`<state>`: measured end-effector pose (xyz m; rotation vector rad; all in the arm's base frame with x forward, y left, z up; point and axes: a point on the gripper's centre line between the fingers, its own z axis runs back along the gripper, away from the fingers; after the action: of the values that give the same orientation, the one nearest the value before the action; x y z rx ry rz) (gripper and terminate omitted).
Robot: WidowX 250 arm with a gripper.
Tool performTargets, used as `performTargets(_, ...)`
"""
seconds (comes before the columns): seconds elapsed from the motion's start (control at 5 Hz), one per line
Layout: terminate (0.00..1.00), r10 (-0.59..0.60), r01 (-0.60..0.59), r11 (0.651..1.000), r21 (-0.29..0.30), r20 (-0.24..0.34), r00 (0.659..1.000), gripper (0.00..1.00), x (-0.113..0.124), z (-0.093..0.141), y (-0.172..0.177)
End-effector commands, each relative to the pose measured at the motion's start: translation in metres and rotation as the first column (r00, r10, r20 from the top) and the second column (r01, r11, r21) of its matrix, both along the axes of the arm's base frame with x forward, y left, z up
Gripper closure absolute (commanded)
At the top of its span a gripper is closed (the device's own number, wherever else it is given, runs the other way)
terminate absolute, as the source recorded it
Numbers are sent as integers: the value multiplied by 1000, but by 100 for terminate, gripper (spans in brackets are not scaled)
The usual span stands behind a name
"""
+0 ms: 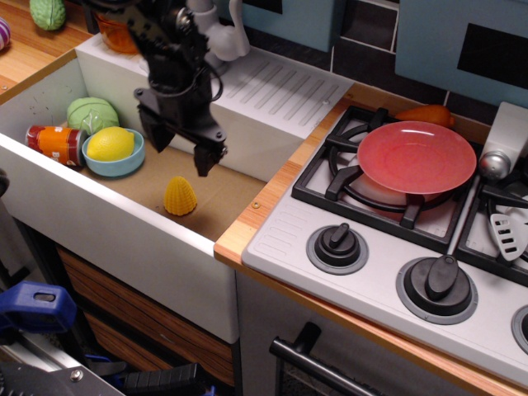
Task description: Put corn on plate
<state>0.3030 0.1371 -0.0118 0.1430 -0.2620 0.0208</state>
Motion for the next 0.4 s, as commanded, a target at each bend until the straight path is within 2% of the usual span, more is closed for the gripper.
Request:
performTargets(0.0,0,-11,10,1000,19,58,998,0,-7,-6,11)
performTargets(0.2,0,-16,15,1000,16,72,997,0,-8,-15,16)
